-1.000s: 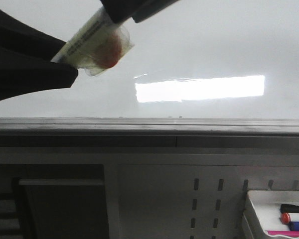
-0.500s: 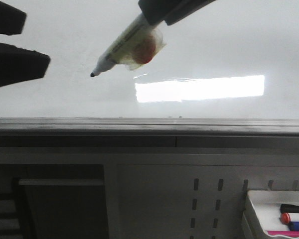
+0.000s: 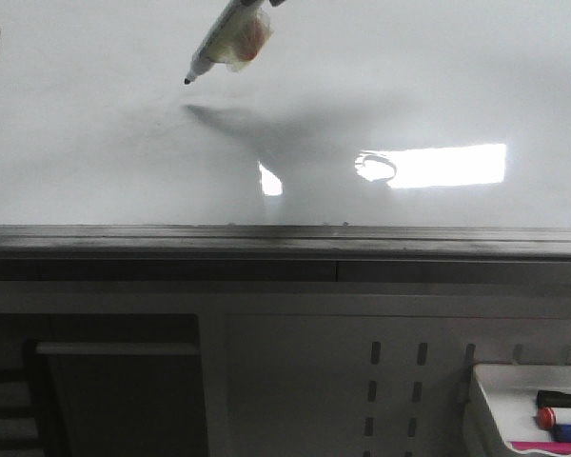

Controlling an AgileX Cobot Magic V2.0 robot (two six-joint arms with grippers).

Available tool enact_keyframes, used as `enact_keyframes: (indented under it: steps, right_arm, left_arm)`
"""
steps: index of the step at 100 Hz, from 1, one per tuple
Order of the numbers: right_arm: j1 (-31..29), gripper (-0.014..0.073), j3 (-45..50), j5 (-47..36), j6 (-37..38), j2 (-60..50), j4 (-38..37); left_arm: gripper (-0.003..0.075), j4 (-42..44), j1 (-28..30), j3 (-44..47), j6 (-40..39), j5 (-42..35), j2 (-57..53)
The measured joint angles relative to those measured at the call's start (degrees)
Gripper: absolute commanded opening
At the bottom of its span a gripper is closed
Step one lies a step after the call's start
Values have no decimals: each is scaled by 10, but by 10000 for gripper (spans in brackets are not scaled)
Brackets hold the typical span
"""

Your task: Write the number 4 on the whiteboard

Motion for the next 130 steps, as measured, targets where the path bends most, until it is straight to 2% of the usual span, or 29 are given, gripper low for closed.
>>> enact_keyframes:
  steps: [30,58,98,130]
  right_arm:
    - [-4,-64,-27,19,0,36,1]
    - [15,-64,3,18,1,42,21]
    - [-51,-64,34,95,4,-22,12]
    - [-11,-64,-13,85,4,-24,-5]
  left_arm:
    - [419,0,0,0,0,1,0]
    - [419,0,0,0,0,2,0]
    - [419,0,0,0,0,2,0]
    - [419,0,0,0,0,3,0]
